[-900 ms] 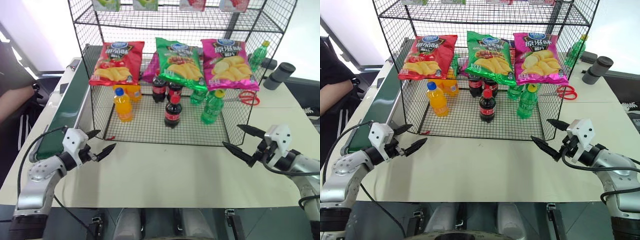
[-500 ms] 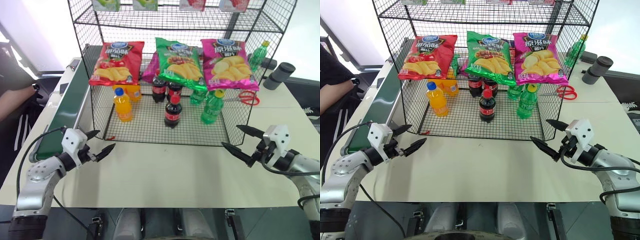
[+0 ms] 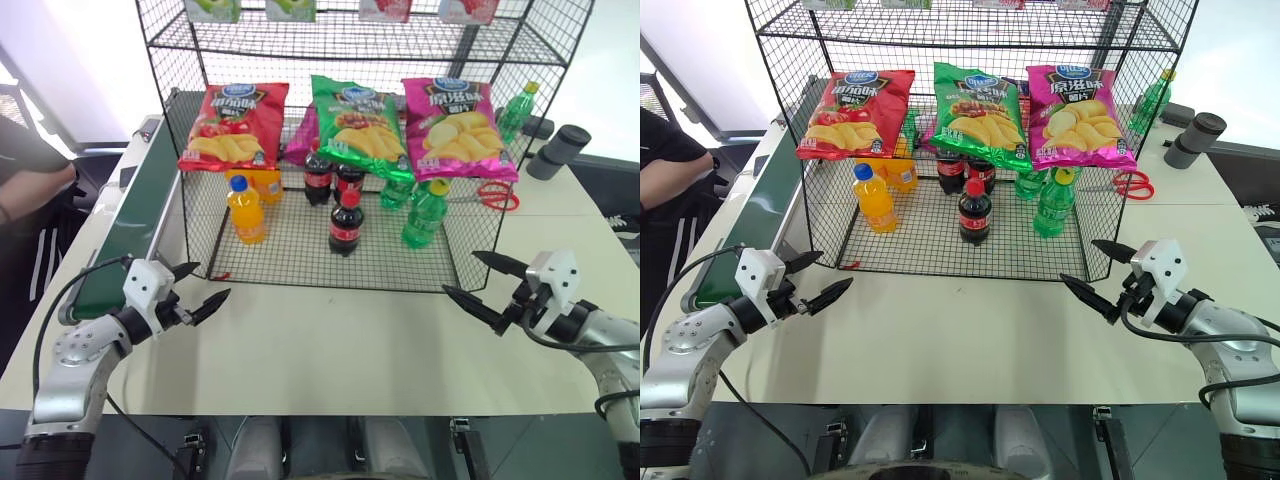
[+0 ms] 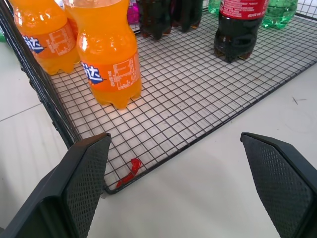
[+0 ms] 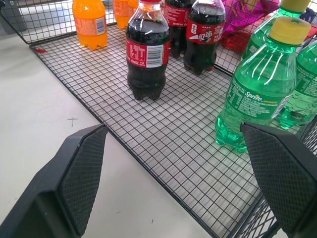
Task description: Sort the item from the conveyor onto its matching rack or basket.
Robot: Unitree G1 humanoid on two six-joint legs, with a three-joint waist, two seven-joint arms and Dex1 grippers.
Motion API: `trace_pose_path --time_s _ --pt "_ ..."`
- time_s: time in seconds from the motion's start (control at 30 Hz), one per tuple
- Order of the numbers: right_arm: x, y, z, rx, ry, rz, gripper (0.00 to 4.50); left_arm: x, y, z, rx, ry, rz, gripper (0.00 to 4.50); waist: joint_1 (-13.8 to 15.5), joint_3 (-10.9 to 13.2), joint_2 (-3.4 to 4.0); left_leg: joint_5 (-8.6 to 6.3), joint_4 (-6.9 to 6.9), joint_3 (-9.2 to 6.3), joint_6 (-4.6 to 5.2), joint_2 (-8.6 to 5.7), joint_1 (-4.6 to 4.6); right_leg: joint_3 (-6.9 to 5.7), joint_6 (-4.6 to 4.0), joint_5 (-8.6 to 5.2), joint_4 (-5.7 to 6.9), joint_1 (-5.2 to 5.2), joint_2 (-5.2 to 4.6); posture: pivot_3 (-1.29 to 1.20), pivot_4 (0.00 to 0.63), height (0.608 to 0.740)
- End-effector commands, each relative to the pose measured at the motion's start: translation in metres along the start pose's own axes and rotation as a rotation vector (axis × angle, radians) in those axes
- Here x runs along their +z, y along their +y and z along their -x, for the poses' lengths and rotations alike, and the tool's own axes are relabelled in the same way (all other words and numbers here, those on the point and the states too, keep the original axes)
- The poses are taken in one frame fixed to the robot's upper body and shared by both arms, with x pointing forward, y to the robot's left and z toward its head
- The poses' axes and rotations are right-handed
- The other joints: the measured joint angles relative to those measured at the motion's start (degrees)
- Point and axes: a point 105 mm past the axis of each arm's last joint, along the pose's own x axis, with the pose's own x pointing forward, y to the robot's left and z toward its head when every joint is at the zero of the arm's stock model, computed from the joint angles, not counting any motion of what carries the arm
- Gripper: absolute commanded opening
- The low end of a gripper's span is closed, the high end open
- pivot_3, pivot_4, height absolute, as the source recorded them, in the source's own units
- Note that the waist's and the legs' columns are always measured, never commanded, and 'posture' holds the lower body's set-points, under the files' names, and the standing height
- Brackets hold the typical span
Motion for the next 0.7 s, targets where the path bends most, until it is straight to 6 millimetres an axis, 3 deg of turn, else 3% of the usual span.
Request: trace_pose_path --time_s 0.03,0.7 --pt "0.0094 0.0011 -0.0024 0.002 -0.035 0.030 4.46 0.0104 0.0033 0.0031 0.015 -0.034 -0.037 4.50 0.0 0.0 0.00 0.00 0.00 0.00 0.00 0.00 0.00 0.00 0.00 0.00 0.00 0.00 0.00 0.00 0.150 0.740" --pt "0.0135 0.0038 -0.0084 0.004 -0.044 0.033 4.46 0.0111 0.0040 0.0022 0.017 -0.036 -0.041 4.50 0.0 0.0 0.00 0.00 0.01 0.00 0.00 0.00 0.00 0.00 0.00 0.00 0.01 0.00 0.01 0.00 0.150 0.740"
